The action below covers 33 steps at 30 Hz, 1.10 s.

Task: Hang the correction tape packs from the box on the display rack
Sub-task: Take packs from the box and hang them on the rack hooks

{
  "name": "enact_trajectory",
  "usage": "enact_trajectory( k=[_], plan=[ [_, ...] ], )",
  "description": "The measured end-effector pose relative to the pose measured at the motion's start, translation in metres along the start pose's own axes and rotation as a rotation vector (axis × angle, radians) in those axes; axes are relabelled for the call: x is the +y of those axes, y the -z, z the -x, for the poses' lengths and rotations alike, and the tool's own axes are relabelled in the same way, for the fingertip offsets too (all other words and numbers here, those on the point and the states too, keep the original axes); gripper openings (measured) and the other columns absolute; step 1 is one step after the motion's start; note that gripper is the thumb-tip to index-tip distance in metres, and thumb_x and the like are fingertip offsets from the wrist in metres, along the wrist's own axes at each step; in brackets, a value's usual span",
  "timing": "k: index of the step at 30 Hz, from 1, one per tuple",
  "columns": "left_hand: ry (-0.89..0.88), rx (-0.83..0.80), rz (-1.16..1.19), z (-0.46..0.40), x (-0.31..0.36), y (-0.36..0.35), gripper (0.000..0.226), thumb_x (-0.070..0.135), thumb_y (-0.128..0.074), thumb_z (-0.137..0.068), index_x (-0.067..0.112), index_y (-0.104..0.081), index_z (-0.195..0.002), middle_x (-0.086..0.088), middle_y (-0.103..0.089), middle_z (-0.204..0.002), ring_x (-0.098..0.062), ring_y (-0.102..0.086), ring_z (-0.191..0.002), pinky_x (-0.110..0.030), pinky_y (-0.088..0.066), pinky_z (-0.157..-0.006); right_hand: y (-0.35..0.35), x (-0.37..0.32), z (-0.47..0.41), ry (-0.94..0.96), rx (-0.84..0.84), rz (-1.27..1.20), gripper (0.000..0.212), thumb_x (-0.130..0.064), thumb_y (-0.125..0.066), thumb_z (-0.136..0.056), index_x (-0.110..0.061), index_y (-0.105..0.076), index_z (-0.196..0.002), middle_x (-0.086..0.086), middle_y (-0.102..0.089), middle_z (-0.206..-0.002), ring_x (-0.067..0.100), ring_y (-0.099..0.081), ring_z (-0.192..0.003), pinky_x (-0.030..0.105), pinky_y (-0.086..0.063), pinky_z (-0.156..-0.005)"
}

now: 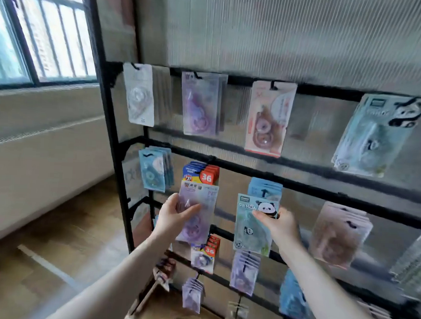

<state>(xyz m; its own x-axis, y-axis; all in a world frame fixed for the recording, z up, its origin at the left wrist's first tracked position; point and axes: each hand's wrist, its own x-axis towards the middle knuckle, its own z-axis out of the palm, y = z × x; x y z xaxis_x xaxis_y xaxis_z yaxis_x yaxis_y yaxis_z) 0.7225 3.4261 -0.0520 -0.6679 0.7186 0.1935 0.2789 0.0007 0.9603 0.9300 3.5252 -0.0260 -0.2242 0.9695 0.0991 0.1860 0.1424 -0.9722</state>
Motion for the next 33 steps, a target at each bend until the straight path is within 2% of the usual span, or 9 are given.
enact_trajectory(
  k=[7, 13, 15, 18, 22, 24, 26, 29, 33],
  plan=[
    [-0.087, 0.003, 0.011, -0.004, 0.068, 0.005, 0.036, 0.022, -0.076, -0.08, 0.015, -0.042, -0.073, 0.002, -0.039, -0.068, -0.01, -0.039, -0.06, -0.017, -0.035, -0.054, 0.032, -0.07, 0.005, 0.134, 0.009, -0.048, 0.012, -0.012, -0.075, -0.079, -0.017, -0.064, -0.082, -0.006, -0.066, -0.08, 0.005, -0.059, -0.071, 0.02, -0.044, -0.059],
    [-0.146, 0.002, 0.037, -0.01, 0.115, 0.005, 0.035, 0.026, -0.078, -0.077, 0.012, -0.045, -0.079, -0.002, -0.044, -0.071, -0.015, -0.043, -0.065, -0.025, -0.04, -0.061, 0.059, -0.112, 0.011, 0.19, 0.04, -0.035, 0.016, -0.013, -0.074, -0.08, -0.011, -0.064, -0.092, 0.006, -0.068, -0.098, 0.008, -0.058, -0.071, 0.021, -0.046, -0.061],
    [-0.158, -0.006, 0.053, -0.011, 0.128, 0.004, 0.036, 0.025, -0.077, -0.078, 0.014, -0.043, -0.076, -0.003, -0.045, -0.073, -0.017, -0.044, -0.068, -0.028, -0.041, -0.063, 0.071, -0.124, 0.014, 0.227, 0.071, -0.01, 0.033, -0.013, -0.072, -0.082, -0.002, -0.061, -0.11, 0.004, -0.062, -0.107, 0.012, -0.056, -0.082, 0.021, -0.043, -0.071],
    [-0.185, 0.004, 0.074, -0.009, 0.146, -0.001, 0.039, 0.023, -0.077, -0.078, 0.015, -0.039, -0.073, -0.003, -0.043, -0.071, -0.016, -0.041, -0.066, -0.026, -0.037, -0.061, 0.087, -0.139, 0.022, 0.228, 0.122, -0.016, 0.053, -0.014, -0.07, -0.084, 0.009, -0.049, -0.127, 0.017, -0.054, -0.129, 0.027, -0.051, -0.117, 0.026, -0.038, -0.09],
    [-0.225, 0.023, 0.049, -0.005, 0.161, -0.01, 0.043, 0.021, -0.076, -0.079, 0.016, -0.035, -0.068, 0.0, -0.037, -0.067, -0.013, -0.033, -0.06, -0.024, -0.03, -0.056, 0.103, -0.139, 0.015, 0.223, 0.143, -0.01, 0.068, -0.026, -0.073, -0.082, 0.007, -0.043, -0.133, 0.015, -0.049, -0.137, 0.03, -0.047, -0.124, 0.039, -0.037, -0.104],
    [-0.233, 0.008, 0.044, -0.004, 0.164, -0.015, 0.042, 0.023, -0.076, -0.079, 0.016, -0.036, -0.07, -0.001, -0.038, -0.068, -0.014, -0.035, -0.061, -0.025, -0.032, -0.057, 0.11, -0.141, 0.018, 0.244, 0.169, -0.025, 0.064, -0.027, -0.072, -0.082, 0.003, -0.046, -0.132, 0.003, -0.051, -0.13, 0.023, -0.05, -0.119, 0.034, -0.039, -0.102],
    [-0.238, -0.007, 0.05, -0.003, 0.166, -0.021, 0.041, 0.025, -0.077, -0.079, 0.015, -0.037, -0.071, -0.002, -0.04, -0.069, -0.015, -0.037, -0.063, -0.026, -0.034, -0.058, 0.121, -0.141, 0.016, 0.271, 0.198, -0.05, 0.054, -0.026, -0.072, -0.082, 0.0, -0.053, -0.126, 0.007, -0.057, -0.127, 0.024, -0.055, -0.115, 0.035, -0.044, -0.098],
    [-0.258, -0.025, 0.048, 0.0, 0.169, -0.03, 0.04, 0.026, -0.076, -0.079, 0.014, -0.038, -0.073, -0.004, -0.041, -0.071, -0.016, -0.039, -0.065, -0.026, -0.035, -0.058, 0.137, -0.143, 0.013, 0.281, 0.227, -0.088, 0.014, -0.017, -0.068, -0.086, -0.01, -0.062, -0.095, 0.005, -0.066, -0.1, 0.013, -0.06, -0.084, 0.019, -0.047, -0.069],
    [-0.265, -0.051, 0.049, 0.004, 0.173, -0.041, 0.038, 0.024, -0.076, -0.08, 0.014, -0.04, -0.074, -0.006, -0.043, -0.073, -0.016, -0.041, -0.067, -0.025, -0.038, -0.059, 0.156, -0.145, 0.007, 0.285, 0.269, -0.167, 0.007, -0.019, -0.065, -0.088, -0.013, -0.064, -0.091, 0.002, -0.066, -0.092, 0.01, -0.059, -0.077, 0.018, -0.044, -0.064]
  ],
)
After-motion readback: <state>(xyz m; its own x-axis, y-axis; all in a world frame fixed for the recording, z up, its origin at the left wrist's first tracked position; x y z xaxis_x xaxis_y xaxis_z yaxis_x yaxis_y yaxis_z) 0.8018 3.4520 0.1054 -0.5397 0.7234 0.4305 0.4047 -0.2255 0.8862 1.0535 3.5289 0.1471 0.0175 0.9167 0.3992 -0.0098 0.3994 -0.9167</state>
